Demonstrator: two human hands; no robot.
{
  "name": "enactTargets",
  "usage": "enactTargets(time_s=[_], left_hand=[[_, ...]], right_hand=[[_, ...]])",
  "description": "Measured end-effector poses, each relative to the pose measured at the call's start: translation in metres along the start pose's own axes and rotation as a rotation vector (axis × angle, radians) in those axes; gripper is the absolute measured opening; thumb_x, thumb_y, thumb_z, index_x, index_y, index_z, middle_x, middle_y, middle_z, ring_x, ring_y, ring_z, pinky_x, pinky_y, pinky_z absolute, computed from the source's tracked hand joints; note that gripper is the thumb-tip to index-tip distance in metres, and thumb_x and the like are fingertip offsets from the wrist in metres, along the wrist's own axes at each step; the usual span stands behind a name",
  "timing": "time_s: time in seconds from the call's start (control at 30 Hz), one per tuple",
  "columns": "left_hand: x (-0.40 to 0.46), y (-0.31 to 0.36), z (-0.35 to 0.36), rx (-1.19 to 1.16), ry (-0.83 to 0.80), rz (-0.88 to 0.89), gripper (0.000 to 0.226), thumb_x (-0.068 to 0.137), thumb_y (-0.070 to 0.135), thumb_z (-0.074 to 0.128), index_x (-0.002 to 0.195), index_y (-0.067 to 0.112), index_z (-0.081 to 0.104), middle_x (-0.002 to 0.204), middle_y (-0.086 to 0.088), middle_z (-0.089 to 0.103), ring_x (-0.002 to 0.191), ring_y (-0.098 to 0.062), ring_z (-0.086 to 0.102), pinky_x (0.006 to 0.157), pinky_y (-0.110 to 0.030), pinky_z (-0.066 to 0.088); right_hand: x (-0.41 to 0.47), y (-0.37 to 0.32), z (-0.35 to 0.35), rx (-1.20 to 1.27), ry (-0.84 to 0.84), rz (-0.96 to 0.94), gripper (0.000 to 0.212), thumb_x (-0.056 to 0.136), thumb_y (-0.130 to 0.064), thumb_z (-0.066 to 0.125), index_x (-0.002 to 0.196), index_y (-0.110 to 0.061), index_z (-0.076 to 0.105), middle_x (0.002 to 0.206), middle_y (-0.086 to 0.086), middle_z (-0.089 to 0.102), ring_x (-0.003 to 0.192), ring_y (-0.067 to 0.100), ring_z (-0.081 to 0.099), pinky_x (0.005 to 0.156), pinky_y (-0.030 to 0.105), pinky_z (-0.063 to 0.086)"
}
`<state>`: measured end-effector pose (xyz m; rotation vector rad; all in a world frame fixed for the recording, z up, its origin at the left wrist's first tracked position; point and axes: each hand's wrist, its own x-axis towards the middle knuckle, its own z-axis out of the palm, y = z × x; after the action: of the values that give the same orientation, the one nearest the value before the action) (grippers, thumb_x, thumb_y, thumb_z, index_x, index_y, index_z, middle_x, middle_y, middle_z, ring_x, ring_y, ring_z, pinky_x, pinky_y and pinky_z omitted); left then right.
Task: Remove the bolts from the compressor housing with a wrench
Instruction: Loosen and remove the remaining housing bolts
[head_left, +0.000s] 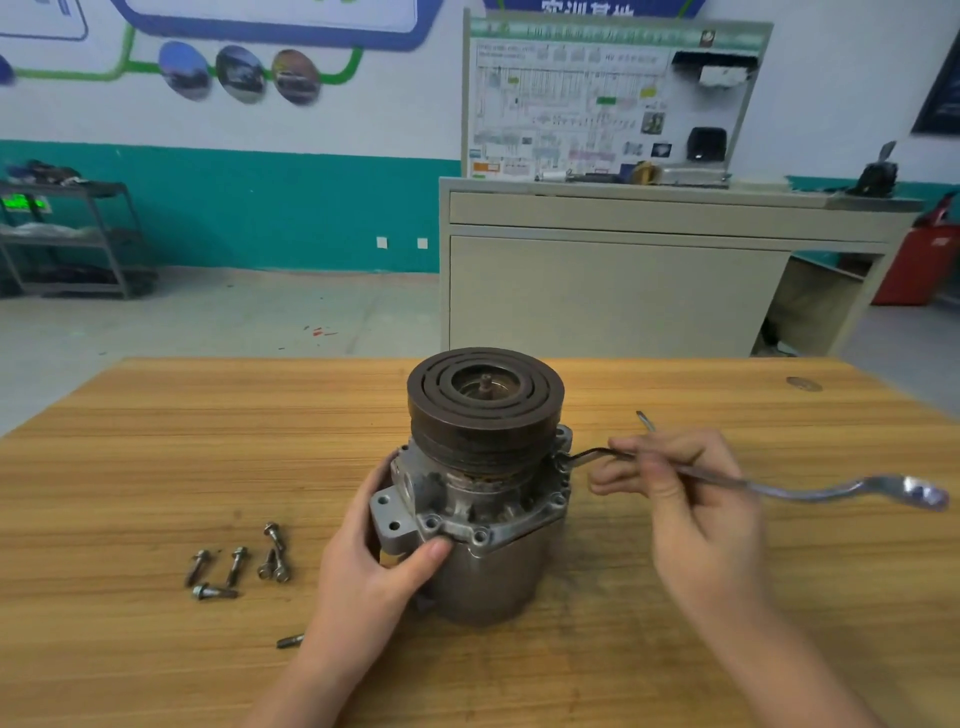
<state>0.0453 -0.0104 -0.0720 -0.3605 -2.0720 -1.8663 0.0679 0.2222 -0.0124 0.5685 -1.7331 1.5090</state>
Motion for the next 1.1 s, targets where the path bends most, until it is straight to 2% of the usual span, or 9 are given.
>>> enactTargets(time_s=[0.1,0.17,0.33,0.47,0.53,0.63,0.7,0.87,1.1], left_hand=[[-0.001,0.001,0.000,-0.002,-0.008,0.002,0.077,0.052,0.058,0.075,0.122,0.053,0.041,0.115,0.040,0.056,0.108,0.016,0.053,0.078,0.002,0.040],[-0.001,0.001,0.000,-0.010,-0.011,0.003,0.077,0.053,0.056,0.075,0.122,0.052,0.041,0.114,0.041,0.057,0.107,0.016,0.053,0.078,0.002,0.039],[0.000,0.003,0.000,-0.013,-0.011,0.016,0.075,0.054,0.055,0.075,0.121,0.051,0.041,0.112,0.043,0.056,0.107,0.019,0.052,0.078,0.003,0.038],[0.000,0.003,0.000,0.003,-0.019,0.024,0.075,0.055,0.055,0.074,0.122,0.052,0.039,0.113,0.045,0.054,0.108,0.019,0.051,0.079,0.003,0.038],[0.001,0.003,0.000,0.003,-0.026,0.021,0.076,0.054,0.056,0.074,0.122,0.051,0.039,0.114,0.046,0.053,0.108,0.019,0.050,0.080,0.003,0.038],[0.000,0.005,-0.001,0.014,-0.034,0.033,0.077,0.055,0.058,0.073,0.123,0.049,0.038,0.113,0.048,0.051,0.108,0.022,0.048,0.079,0.004,0.036],[0.000,0.005,-0.001,0.016,-0.039,0.028,0.078,0.056,0.058,0.073,0.124,0.050,0.037,0.113,0.048,0.052,0.108,0.021,0.049,0.079,0.004,0.037],[0.001,0.003,-0.001,0.023,-0.041,0.014,0.078,0.056,0.059,0.074,0.124,0.052,0.037,0.114,0.045,0.052,0.109,0.019,0.050,0.080,0.002,0.038],[0.000,0.000,-0.002,0.024,-0.046,0.003,0.078,0.054,0.061,0.075,0.123,0.054,0.038,0.116,0.042,0.054,0.111,0.015,0.051,0.082,0.001,0.040]], right_hand=[[-0.004,-0.001,0.001,-0.363,-0.095,-0.273,0.037,0.099,-0.036,0.049,0.088,-0.006,0.068,0.085,0.006,0.069,0.082,0.008,0.066,0.073,0.021,0.055],[-0.007,-0.004,0.005,-0.506,-0.084,-0.391,0.047,0.098,-0.034,0.052,0.079,0.005,0.070,0.084,0.013,0.069,0.083,0.011,0.064,0.074,0.019,0.054],[-0.008,-0.008,0.004,-0.515,-0.073,-0.411,0.036,0.093,-0.027,0.060,0.082,0.005,0.072,0.085,0.012,0.068,0.084,0.011,0.063,0.079,0.016,0.051],[-0.008,-0.004,0.006,-0.516,-0.170,-0.456,0.024,0.079,-0.019,0.072,0.092,0.002,0.072,0.091,0.005,0.066,0.089,0.007,0.064,0.081,0.016,0.053],[-0.010,-0.001,0.011,-0.501,-0.199,-0.458,0.025,0.081,-0.019,0.072,0.092,0.003,0.073,0.090,0.009,0.067,0.087,0.010,0.065,0.079,0.020,0.055],[-0.012,-0.001,0.018,-0.544,-0.221,-0.505,0.034,0.092,-0.026,0.060,0.090,0.005,0.074,0.085,0.015,0.069,0.086,0.012,0.064,0.080,0.017,0.053],[-0.013,-0.002,0.021,-0.565,-0.200,-0.515,0.036,0.094,-0.028,0.058,0.089,0.004,0.074,0.082,0.014,0.069,0.085,0.012,0.064,0.081,0.016,0.052],[-0.015,0.000,0.030,-0.542,-0.116,-0.507,0.022,0.077,-0.015,0.077,0.089,0.003,0.074,0.078,0.012,0.068,0.080,0.009,0.064,0.074,0.016,0.052],[-0.018,0.006,0.036,-0.529,-0.031,-0.465,0.022,0.081,-0.019,0.073,0.087,0.002,0.075,0.080,0.011,0.068,0.079,0.009,0.064,0.071,0.017,0.052]])
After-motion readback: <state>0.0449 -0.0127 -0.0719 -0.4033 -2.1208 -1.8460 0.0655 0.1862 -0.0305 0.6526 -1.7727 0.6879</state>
